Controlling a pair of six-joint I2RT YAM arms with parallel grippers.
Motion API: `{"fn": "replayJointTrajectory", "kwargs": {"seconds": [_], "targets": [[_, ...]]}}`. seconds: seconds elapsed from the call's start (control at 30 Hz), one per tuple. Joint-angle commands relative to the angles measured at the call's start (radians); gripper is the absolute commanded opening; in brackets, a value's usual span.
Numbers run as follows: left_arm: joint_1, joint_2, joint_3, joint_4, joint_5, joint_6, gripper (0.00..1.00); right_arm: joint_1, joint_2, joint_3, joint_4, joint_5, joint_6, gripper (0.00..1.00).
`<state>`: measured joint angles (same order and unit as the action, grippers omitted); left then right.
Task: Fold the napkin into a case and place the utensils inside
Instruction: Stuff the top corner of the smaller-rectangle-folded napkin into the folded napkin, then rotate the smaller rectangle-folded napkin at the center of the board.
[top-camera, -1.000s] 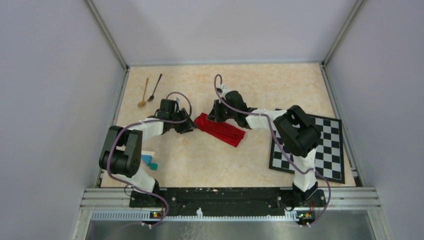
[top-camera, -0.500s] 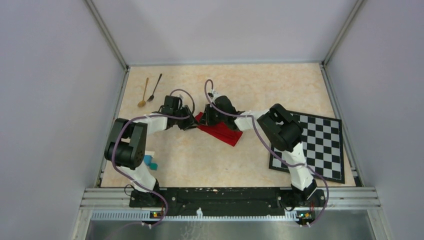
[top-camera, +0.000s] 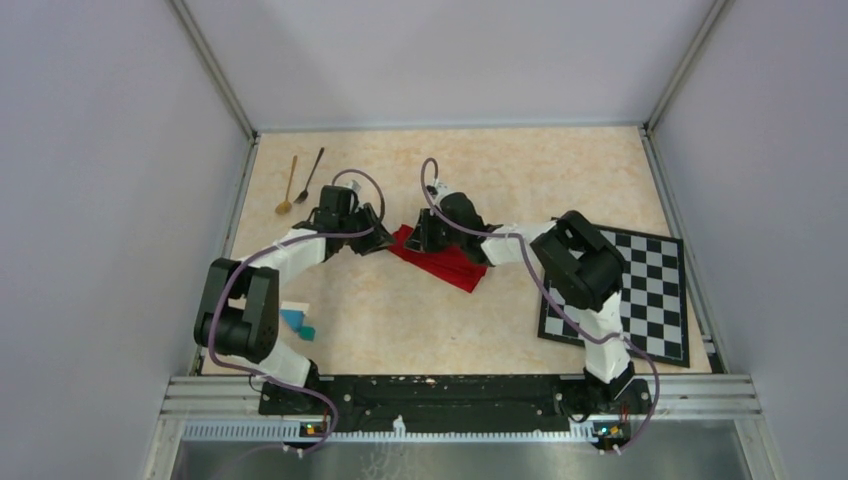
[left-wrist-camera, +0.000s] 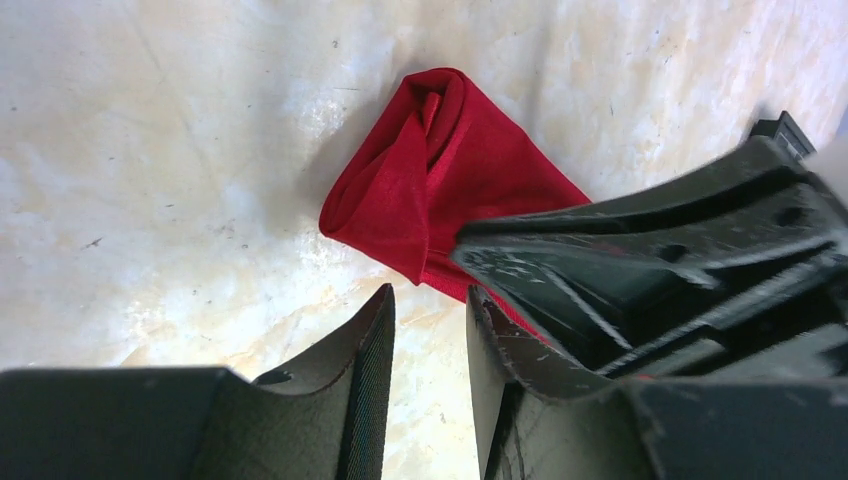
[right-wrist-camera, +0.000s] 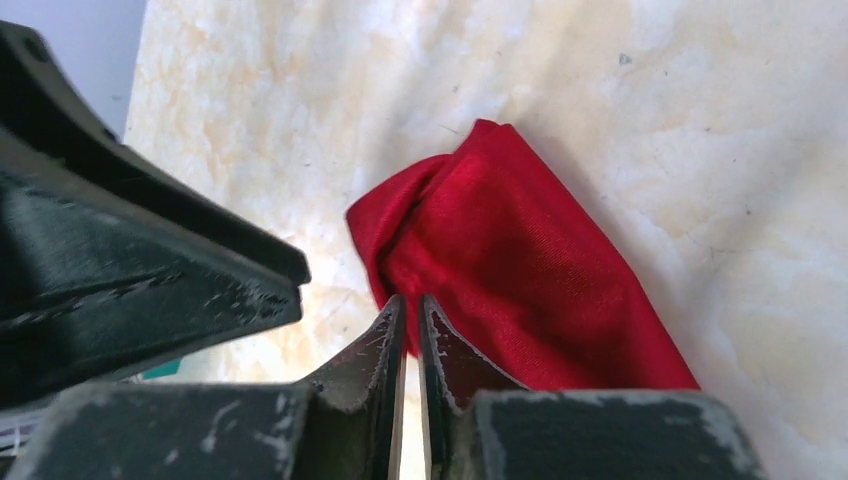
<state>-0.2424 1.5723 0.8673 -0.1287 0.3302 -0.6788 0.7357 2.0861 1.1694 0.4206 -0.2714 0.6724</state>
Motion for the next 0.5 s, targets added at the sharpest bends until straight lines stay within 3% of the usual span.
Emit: {"fn": "replayJointTrajectory", "kwargs": {"seconds": [0.0, 0.2, 0.47], "targets": [[0.017, -0.03, -0.034, -0.003, 0.036, 0.023, 0.38, -0.027, -0.142, -0.005, -0.055, -0.051, -0.077, 0.12], [0.015, 0.023, -0.07, 0.078, 0.115, -0.016, 0.38, -0.05, -0.181, -0.056, -0.12, -0.021, -0.173, 0.15], [0.01, 0.138, 0.012, 0.083, 0.087, -0.015, 0.32, -0.034, -0.141, -0.126, -0.11, 0.145, -0.189, 0.04]]}}
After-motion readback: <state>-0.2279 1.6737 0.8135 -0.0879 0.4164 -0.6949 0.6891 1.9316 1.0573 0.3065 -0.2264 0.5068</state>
